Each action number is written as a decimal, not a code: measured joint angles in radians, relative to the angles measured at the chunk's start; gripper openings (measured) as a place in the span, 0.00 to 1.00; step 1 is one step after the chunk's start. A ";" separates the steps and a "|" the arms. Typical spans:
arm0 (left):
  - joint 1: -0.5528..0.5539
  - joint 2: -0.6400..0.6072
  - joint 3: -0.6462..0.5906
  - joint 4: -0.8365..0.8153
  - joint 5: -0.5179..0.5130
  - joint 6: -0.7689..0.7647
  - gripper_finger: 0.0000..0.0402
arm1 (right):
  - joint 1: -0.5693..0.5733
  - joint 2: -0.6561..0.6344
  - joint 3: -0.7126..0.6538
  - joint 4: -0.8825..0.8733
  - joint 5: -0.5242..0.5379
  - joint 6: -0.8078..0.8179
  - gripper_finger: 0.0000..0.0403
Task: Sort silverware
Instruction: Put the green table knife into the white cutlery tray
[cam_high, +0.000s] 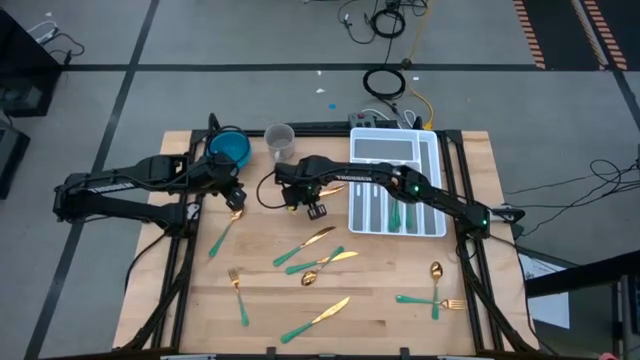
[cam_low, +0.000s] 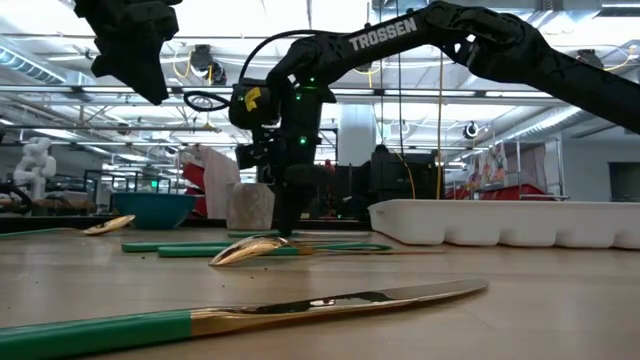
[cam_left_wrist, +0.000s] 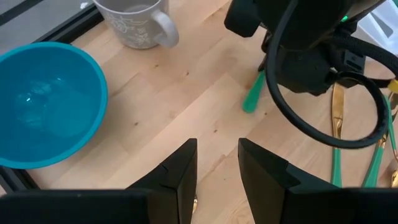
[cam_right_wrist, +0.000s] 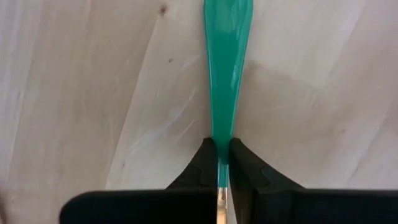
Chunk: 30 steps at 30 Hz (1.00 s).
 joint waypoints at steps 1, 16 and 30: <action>0.000 0.000 0.000 0.000 0.000 0.002 0.31 | 0.002 -0.001 0.000 0.003 0.000 0.000 0.00; 0.000 0.000 0.001 -0.002 0.000 0.002 0.31 | 0.030 -0.107 0.003 -0.060 0.002 0.004 0.00; 0.000 0.000 0.001 0.002 -0.001 -0.006 0.31 | 0.020 -0.332 0.005 -0.196 0.121 -0.030 0.00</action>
